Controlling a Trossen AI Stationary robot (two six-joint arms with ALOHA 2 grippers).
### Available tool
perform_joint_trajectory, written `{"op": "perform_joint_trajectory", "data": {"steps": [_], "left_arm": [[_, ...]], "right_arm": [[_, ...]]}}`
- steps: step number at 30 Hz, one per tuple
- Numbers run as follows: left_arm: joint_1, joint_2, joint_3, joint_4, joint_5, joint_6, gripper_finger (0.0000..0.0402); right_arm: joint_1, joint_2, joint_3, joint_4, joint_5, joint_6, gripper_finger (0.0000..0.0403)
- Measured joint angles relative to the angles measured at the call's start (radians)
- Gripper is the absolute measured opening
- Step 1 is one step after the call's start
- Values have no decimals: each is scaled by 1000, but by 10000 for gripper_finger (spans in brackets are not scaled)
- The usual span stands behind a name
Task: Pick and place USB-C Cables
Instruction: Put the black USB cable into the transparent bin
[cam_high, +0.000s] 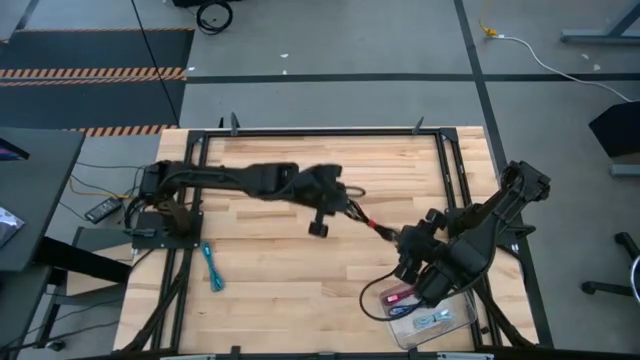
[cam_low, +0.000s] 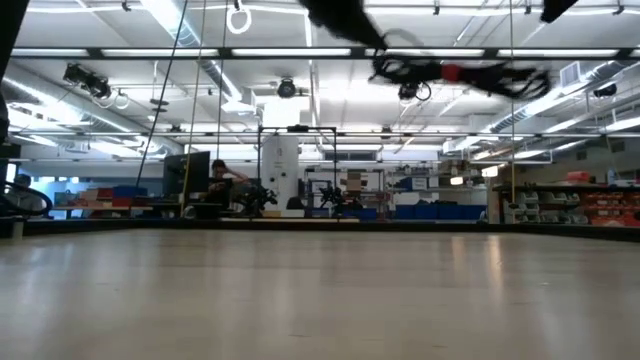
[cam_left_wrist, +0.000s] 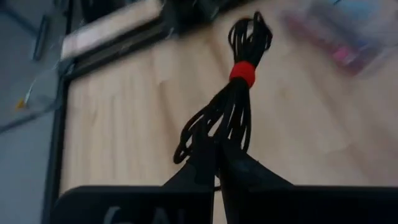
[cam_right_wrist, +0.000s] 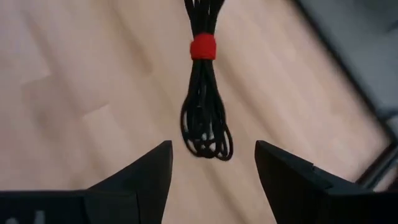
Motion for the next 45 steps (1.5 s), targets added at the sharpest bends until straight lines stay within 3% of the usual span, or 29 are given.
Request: {"op": "perform_joint_trajectory", "data": {"steps": [3, 9, 16, 26, 33, 39, 45], "left_arm": [[-53, 0, 0, 52, 23, -26, 9], [-137, 0, 0, 143, 25, -61, 10], [-212, 13, 1, 279, 23, -82, 11], [-238, 170, 0, 476, 27, -80, 12], [-234, 231, 0, 674, 26, -77, 13], [-222, 234, 0, 688, 29, -111, 13], [-225, 313, 1, 767, 45, -130, 18]], "right_arm": [[6, 0, 73, -7, -82, 9, 234], [48, -1, 182, 59, -135, 17, 233], [51, -1, 192, 108, -338, 42, 232], [51, -1, 192, 66, -445, 82, 232], [51, -1, 192, -12, -448, 93, 232], [51, -3, 191, -15, -422, 100, 232], [43, -3, 191, -15, -394, 99, 232]]}}
